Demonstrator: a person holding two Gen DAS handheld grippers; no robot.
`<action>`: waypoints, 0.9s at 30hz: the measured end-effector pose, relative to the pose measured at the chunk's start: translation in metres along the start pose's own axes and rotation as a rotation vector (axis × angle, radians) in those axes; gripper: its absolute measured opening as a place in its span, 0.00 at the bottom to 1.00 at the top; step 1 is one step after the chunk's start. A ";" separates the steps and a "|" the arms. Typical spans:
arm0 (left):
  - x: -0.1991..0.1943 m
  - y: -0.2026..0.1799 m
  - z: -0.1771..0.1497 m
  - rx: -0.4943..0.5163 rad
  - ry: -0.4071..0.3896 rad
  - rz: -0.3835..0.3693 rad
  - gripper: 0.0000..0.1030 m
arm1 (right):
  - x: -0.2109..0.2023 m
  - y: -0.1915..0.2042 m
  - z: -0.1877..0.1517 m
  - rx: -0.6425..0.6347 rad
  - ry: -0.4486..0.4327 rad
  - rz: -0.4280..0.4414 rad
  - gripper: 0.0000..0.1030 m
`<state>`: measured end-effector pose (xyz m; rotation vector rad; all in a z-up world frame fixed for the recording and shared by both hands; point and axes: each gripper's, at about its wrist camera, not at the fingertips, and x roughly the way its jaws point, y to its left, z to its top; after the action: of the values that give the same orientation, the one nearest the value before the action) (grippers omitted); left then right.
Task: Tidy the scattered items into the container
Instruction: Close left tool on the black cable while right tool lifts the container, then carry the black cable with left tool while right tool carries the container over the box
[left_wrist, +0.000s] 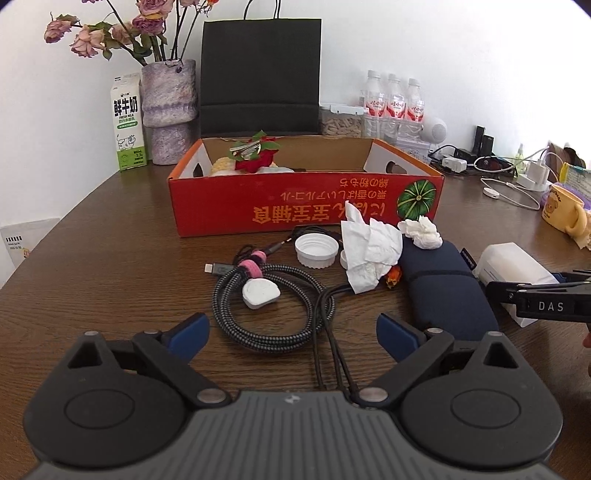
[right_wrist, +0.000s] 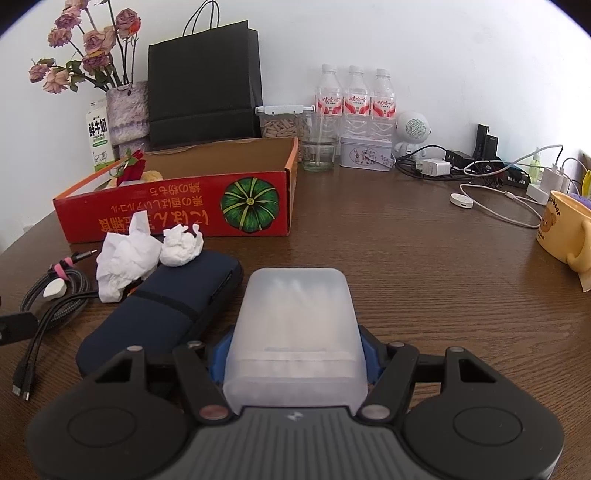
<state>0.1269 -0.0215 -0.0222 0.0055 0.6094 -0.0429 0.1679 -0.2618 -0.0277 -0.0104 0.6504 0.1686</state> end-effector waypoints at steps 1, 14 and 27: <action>0.001 -0.002 0.000 0.001 0.009 0.006 0.85 | 0.000 0.000 0.000 0.000 0.002 -0.001 0.63; 0.011 -0.009 -0.004 -0.050 0.102 0.038 0.44 | 0.001 0.002 -0.001 -0.011 0.008 0.002 0.63; 0.004 -0.011 -0.008 -0.044 0.083 -0.006 0.09 | 0.001 0.004 0.000 -0.020 0.008 0.010 0.63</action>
<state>0.1248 -0.0323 -0.0312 -0.0375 0.6929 -0.0349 0.1676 -0.2577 -0.0285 -0.0271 0.6568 0.1843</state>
